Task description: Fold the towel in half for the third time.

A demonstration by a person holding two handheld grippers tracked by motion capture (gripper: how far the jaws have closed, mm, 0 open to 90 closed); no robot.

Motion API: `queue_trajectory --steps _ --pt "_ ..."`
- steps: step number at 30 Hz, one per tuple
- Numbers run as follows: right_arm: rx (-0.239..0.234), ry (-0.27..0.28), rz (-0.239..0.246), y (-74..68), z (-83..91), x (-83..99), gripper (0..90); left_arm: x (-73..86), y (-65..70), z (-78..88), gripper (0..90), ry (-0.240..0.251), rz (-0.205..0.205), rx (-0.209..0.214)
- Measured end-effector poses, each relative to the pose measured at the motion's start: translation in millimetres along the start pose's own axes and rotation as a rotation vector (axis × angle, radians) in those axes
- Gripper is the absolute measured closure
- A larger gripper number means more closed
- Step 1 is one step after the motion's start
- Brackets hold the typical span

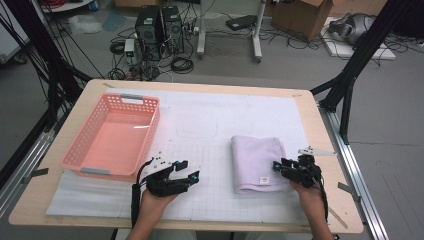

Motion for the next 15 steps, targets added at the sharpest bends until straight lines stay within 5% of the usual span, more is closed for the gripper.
queue_trajectory --steps 3,7,10,13,15 --pt "-0.016 0.016 0.015 -1.3 7.8 0.9 81.0 0.4 0.9 -1.1 39.4 -0.005 -0.004 0.000" --pt "0.039 0.051 0.071 -9.8 25.4 -4.8 82.0 0.5 1.7 -1.4 39.4 -0.004 0.000 0.000" --pt "0.104 0.025 0.090 -11.2 29.8 -3.3 81.5 0.2 1.1 -0.3 39.4 0.001 0.001 -0.006" --pt "0.147 -0.059 0.087 -6.6 18.8 5.6 66.1 0.0 0.9 0.2 39.3 0.006 0.005 -0.005" --pt "0.173 -0.016 0.098 -7.6 19.5 5.6 55.7 -0.4 0.9 0.9 39.3 0.010 0.000 -0.004"
Point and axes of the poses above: each handheld gripper's, and its own axes: z roughly backward along the jaws, x roughly out of its underside, y roughly to its right, the point moved 3 cm from there along -z, roughly forward along the jaws, and after that the axes turned 3 degrees about -y, right-handed, at the moved point
